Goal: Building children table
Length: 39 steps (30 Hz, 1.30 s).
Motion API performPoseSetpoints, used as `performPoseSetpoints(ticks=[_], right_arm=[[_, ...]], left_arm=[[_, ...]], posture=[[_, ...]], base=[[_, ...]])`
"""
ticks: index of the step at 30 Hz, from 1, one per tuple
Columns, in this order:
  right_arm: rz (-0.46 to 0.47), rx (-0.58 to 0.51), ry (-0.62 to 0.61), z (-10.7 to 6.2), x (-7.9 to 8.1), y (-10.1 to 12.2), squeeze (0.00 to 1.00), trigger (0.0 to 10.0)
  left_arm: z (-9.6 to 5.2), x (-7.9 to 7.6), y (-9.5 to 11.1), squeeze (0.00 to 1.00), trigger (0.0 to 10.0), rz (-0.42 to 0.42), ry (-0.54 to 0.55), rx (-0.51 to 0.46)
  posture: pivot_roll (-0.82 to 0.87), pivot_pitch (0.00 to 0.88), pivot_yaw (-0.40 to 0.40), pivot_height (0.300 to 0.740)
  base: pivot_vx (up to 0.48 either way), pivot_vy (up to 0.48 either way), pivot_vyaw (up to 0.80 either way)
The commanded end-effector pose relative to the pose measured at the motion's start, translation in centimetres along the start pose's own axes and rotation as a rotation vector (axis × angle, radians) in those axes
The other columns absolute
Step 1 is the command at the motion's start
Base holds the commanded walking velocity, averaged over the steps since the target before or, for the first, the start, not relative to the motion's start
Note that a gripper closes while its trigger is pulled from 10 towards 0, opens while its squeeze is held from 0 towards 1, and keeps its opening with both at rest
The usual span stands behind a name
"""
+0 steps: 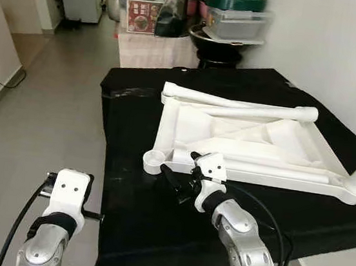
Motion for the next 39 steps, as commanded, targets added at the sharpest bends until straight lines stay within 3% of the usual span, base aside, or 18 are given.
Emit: performPoseSetpoints(ticks=[1, 8, 13, 16, 20, 31, 39], right_arm=[[0.010, -0.036, -0.011, 0.2, -0.4, 0.7, 0.00, 10.0], [0.012, -0.076, -0.076, 1.5, -2.7, 2.3, 0.00, 10.0], [0.050, -0.055, -0.090, 3.0, -2.5, 1.8, 0.00, 10.0], [-0.011, -0.035, -0.074, 2.7, -1.8, 1.3, 0.00, 10.0], [-0.029, -0.011, -0.079, 2.7, -2.0, 0.9, 0.00, 10.0], [0.021, -0.068, -0.072, 2.7, -1.5, 1.9, 0.00, 10.0], [0.031, -0.069, -0.066, 1.4, -1.1, 1.5, 0.00, 10.0]], left_arm=[[0.1, -0.5, 0.7, 0.00, 10.0, -0.014, -0.026, -0.023], [0.7, 1.3, 2.4, 0.00, 10.0, -0.071, 0.089, -0.086], [1.3, 2.8, 1.7, 0.00, 10.0, -0.076, 0.129, -0.070], [0.6, 2.0, 0.9, 0.00, 10.0, -0.039, 0.109, -0.050], [0.8, 1.8, 1.1, 0.00, 10.0, -0.041, 0.101, -0.053], [0.5, 2.0, 1.2, 0.00, 10.0, -0.033, 0.064, -0.040], [0.2, 0.9, 1.1, 0.00, 10.0, -0.046, 0.022, -0.033]], posture=[[0.00, 0.000, 0.022, 0.740], [-0.03, 0.000, 0.023, 0.740], [-0.01, 0.000, 0.019, 0.740], [-0.01, 0.000, 0.020, 0.740], [-0.02, 0.000, 0.027, 0.740], [-0.02, 0.000, 0.067, 0.740], [-0.04, 0.000, 0.061, 0.740]], base=[[0.000, 0.000, 0.00], [0.000, 0.000, 0.00], [0.000, 0.000, 0.00], [0.000, 0.000, 0.00], [0.000, 0.000, 0.00], [0.126, 0.000, -0.42], [0.288, 0.000, 0.00]])
Point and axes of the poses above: a point about 5 cm out from each wrist's last joint towards the gripper, its own z axis pointing out of the wrist towards the gripper, its own y axis along the axis of the wrist's last joint, x = y × z, the point moved 3 cm from there along z, pointing out of the wrist towards the gripper, and after that the axes turned 14 degrees about -z, right-handed, at the moved point
